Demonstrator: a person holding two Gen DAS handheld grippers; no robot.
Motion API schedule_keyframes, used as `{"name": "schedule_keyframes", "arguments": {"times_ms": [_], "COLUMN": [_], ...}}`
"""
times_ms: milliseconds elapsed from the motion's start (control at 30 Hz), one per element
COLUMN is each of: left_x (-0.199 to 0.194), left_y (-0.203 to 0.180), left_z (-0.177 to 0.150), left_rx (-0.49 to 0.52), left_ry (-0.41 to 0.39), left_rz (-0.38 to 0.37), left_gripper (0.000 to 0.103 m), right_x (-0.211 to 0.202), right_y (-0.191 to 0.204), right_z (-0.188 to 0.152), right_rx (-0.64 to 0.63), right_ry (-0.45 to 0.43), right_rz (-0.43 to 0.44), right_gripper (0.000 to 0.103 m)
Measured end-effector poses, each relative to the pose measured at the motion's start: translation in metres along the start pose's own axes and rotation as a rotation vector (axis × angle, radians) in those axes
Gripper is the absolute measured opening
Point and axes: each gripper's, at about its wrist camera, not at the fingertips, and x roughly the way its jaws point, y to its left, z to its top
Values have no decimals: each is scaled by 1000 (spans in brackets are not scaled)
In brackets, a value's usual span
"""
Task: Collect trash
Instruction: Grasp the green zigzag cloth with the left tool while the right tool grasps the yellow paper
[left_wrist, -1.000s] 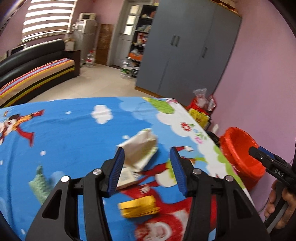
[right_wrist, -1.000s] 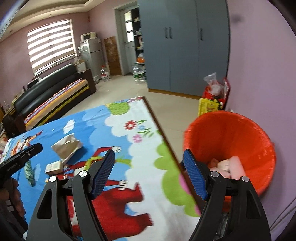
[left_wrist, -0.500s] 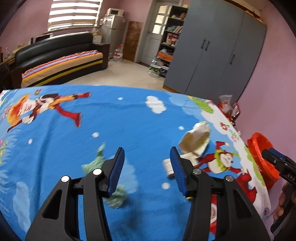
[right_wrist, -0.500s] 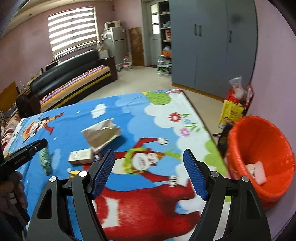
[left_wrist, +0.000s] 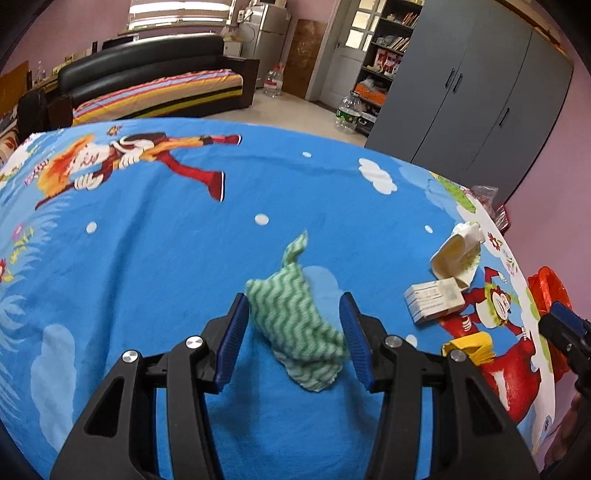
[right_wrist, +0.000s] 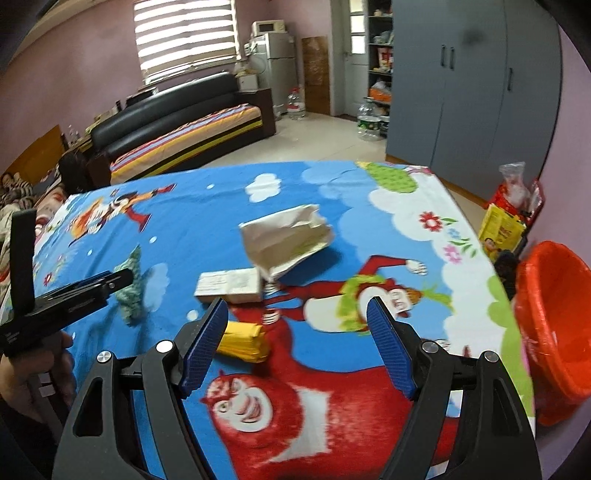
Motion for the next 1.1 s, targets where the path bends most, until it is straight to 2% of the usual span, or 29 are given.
{"name": "schedule_keyframes", "arguments": {"times_ms": [133,300,733,867,933,1100], "left_x": [6,8,-11,-14,-15,-17], "left_y": [1,1,12,15,16,11], "left_z": [-3,-4,5,7,7,7], "left_rx": [11,26,-11,-20,-20,-11], "left_ry": [22,30,-18,-29,-31,-35], "left_rz": [-2,2,-21,-21,-22,-28], "left_gripper": [48,33,32,32,32,32], "right_x": [7,19,54,62,64,59], "right_y": [12,24,48,50,51,50], "right_z": [-3,-8,-21,-23,-24,-23], "right_rx": [-21,-41,-56,-62,-70,-75], "right_ry": [22,56,142,162,170,157], "right_rz": [9,10,1,3,2,12], "right_gripper": [74,74,74,65,57,56]}}
